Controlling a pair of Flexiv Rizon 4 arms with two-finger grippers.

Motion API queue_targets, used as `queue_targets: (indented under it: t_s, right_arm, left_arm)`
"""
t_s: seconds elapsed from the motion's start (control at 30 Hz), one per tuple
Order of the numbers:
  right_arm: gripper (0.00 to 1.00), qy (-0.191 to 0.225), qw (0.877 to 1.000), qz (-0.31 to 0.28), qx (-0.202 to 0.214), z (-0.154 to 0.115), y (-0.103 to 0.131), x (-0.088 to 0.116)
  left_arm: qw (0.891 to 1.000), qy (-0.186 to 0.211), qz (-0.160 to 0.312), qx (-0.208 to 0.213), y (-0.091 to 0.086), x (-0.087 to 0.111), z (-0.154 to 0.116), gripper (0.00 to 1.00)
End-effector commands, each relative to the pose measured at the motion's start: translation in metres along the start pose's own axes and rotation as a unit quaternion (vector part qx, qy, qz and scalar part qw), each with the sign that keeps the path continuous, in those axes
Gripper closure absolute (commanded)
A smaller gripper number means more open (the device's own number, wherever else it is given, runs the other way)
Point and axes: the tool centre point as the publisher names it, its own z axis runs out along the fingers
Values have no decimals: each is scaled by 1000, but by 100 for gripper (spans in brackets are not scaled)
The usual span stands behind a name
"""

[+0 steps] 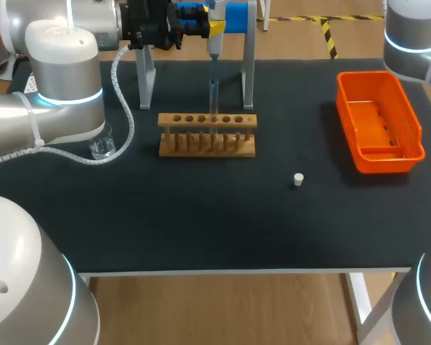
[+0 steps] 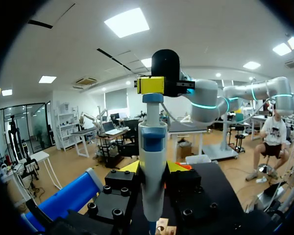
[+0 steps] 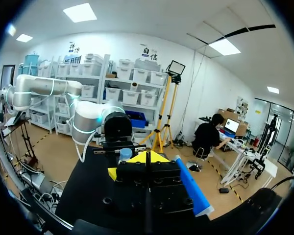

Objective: Invert the test tube, pick up the pipette, mount the tip to pipette, aspirate from beaker and dispense into the tube, eject the tip, return the pipette, and cap with the stopper.

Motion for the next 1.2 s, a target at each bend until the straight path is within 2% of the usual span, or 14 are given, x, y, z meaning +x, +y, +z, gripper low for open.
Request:
queue_targets:
  t_s: [0.03, 0.17, 0.43, 0.63, 1.2]
  right_arm:
    - [100, 1, 1000, 0, 2, 0, 1, -1]
    - [100, -3, 1000, 20, 21, 5, 2, -1]
    - [100, 3, 998, 55, 12, 14, 10, 0]
    - [100, -2, 997, 75, 22, 23, 13, 2]
    - [100, 10, 997, 75, 24, 32, 17, 16]
  left_arm:
    - [1000, -1, 1, 1, 0, -1, 1, 100]
    - [1000, -1, 1, 1, 0, -1, 1, 100]
    - [1000, -1, 1, 1, 0, -1, 1, 100]
    - [1000, -1, 1, 1, 0, -1, 1, 100]
    - [1000, -1, 1, 1, 0, -1, 1, 100]
